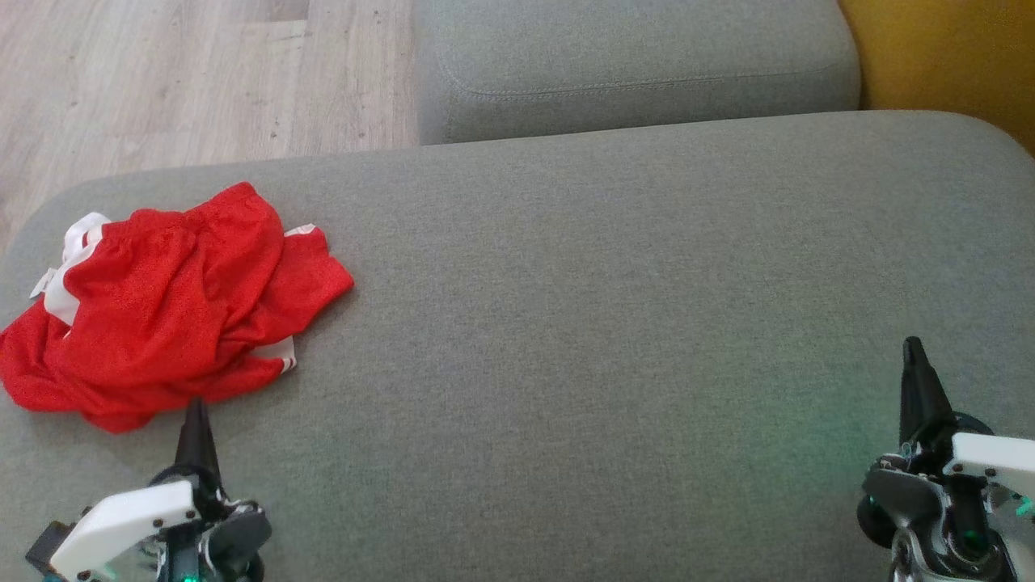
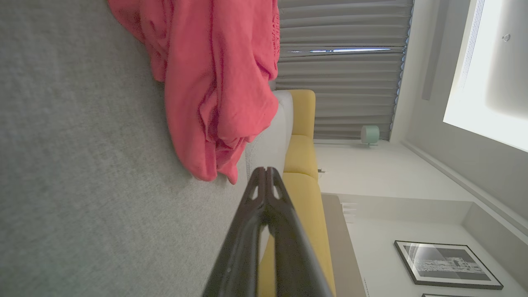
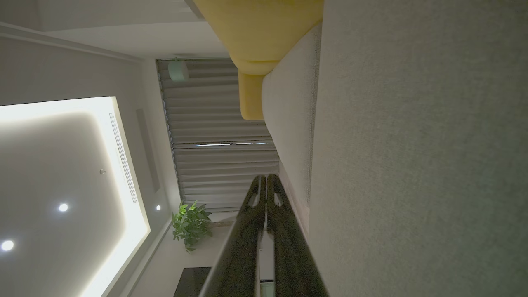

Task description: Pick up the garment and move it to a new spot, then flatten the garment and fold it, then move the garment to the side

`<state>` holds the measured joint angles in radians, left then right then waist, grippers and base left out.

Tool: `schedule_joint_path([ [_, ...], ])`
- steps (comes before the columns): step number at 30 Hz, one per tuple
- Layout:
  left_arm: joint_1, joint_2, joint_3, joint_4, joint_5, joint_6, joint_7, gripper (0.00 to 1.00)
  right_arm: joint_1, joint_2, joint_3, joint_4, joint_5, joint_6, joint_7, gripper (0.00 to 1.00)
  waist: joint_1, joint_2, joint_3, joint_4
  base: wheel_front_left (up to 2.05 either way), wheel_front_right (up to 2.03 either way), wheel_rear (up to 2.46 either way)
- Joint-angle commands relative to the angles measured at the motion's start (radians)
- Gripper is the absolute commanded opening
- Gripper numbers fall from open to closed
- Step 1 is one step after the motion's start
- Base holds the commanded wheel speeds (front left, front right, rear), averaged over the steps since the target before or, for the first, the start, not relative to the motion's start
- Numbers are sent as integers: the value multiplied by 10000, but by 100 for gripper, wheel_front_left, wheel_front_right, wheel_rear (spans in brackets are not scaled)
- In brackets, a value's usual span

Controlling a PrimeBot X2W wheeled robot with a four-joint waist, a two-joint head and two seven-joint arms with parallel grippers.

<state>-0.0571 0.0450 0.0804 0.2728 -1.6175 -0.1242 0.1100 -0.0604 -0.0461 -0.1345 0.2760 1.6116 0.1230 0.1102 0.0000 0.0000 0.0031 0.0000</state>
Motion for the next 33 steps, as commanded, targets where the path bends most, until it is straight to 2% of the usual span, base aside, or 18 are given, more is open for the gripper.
schedule_joint_path([
  [1, -509, 52, 332, -279, 87, -65, 31, 0, -475, -41, 210, -313, -27, 77, 29, 0, 0, 0, 0, 0, 0, 0, 0],
  [2, 0, 0, 0, 0, 0, 0, 0, 100, 0, 0, 1, 1, 0, 0, 0, 100, 0, 0, 0, 0, 0, 0, 0],
  [5, 181, -25, -37, 409, -3, 10, -3, 100, 213, 31, 25, 404, 2, -4, -2, 100, 0, 0, 1, 0, 0, 0, 0],
  [17, 272, -17, -181, 233, 569, 2, -359, 100, 229, 24, 403, 297, -492, 4, -359, 100, 0, 0, -120, -17, 0, 0, 0],
  [33, 529, -8, -423, -485, 3149, 298, -835, 100, 365, 15, 915, 32, -3362, 14, -836, 100, 0, 0, -286, -32, 0, 0, 0],
])
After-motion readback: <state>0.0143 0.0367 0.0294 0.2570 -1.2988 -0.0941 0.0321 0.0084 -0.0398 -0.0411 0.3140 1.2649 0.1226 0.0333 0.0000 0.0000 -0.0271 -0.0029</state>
